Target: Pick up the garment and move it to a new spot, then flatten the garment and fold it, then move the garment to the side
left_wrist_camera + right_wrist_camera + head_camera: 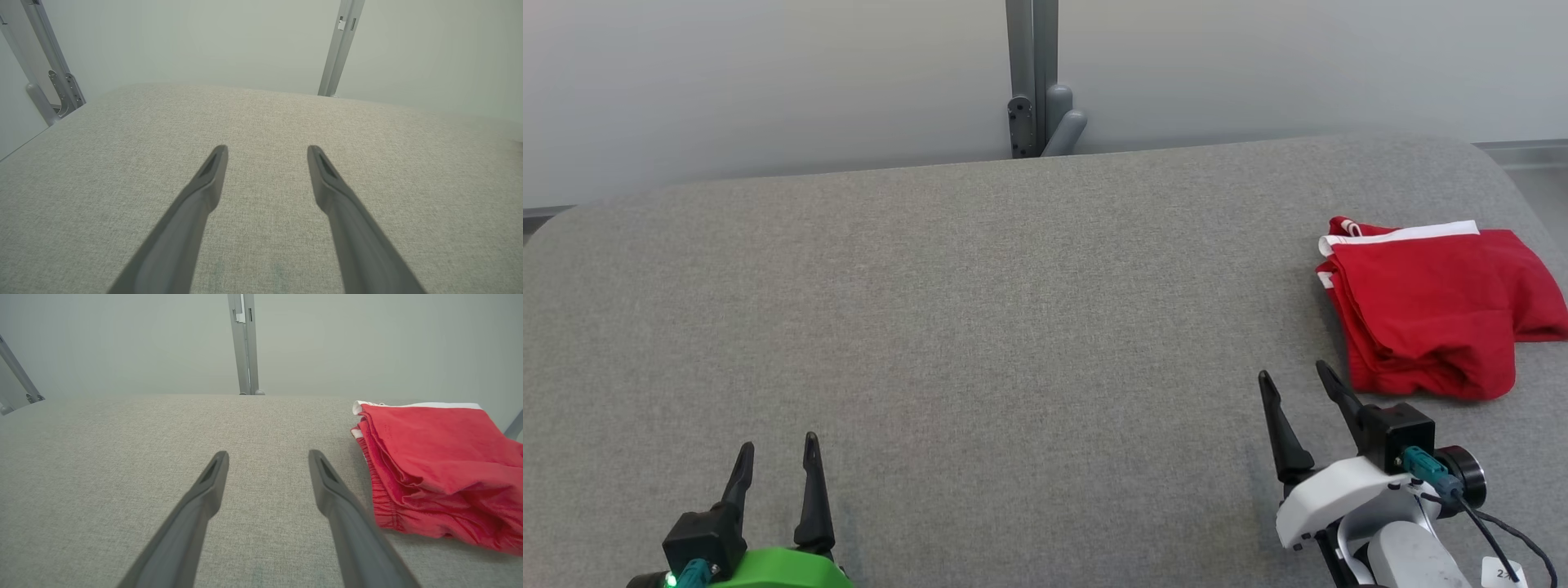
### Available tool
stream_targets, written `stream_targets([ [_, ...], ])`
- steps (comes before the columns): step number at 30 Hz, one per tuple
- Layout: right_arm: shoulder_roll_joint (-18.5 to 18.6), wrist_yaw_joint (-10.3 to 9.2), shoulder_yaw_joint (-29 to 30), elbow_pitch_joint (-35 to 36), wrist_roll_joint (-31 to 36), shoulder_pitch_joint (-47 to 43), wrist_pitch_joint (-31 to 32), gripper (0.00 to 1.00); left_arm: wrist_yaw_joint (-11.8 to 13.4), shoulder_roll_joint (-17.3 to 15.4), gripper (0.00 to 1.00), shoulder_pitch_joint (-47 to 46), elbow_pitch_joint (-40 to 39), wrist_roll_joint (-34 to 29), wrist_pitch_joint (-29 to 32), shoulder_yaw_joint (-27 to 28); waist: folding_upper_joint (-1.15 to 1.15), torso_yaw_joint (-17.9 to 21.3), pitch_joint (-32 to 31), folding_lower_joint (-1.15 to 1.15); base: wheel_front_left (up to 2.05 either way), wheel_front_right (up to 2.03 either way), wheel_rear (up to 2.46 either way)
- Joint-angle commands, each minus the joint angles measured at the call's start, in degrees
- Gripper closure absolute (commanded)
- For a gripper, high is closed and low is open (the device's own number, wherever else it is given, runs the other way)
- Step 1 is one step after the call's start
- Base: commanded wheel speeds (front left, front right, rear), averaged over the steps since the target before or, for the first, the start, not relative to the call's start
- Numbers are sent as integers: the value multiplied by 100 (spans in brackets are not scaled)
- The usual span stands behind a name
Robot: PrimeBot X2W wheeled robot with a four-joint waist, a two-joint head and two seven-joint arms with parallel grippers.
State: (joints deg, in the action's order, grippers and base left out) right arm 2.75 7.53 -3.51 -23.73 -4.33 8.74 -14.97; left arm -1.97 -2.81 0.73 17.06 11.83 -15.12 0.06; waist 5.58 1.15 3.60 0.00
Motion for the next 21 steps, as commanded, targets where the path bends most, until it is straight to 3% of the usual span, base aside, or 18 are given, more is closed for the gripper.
stream_targets([
  [1, 18, -11, 20, 52, -68, -49, -11, 0, -18, -20, 0, 96, 17, 29, 3, 11, 1, 1, 1, 0, 0, 0, 0],
  [17, 19, -11, -53, -24, -134, -36, -11, 0, 47, -20, 0, 105, 57, 58, 3, -69, 1, 10, 46, 0, 0, 0, 0],
  [18, 19, -11, 72, -12, -110, -66, -11, 0, -9, -20, 0, 68, 95, 51, 3, -148, 1, 60, 47, 0, 0, 0, 0],
  [19, 24, -4, -108, -43, -117, 1, -11, 0, 50, -21, 0, 115, 53, 83, 3, -20, 1, 364, 60, 0, 0, 0, 0],
  [21, 16, -10, -55, -55, -105, 8, -11, 0, 37, -21, 0, 74, 63, 73, 3, -76, 1, 390, 73, 0, 0, 0, 0],
])
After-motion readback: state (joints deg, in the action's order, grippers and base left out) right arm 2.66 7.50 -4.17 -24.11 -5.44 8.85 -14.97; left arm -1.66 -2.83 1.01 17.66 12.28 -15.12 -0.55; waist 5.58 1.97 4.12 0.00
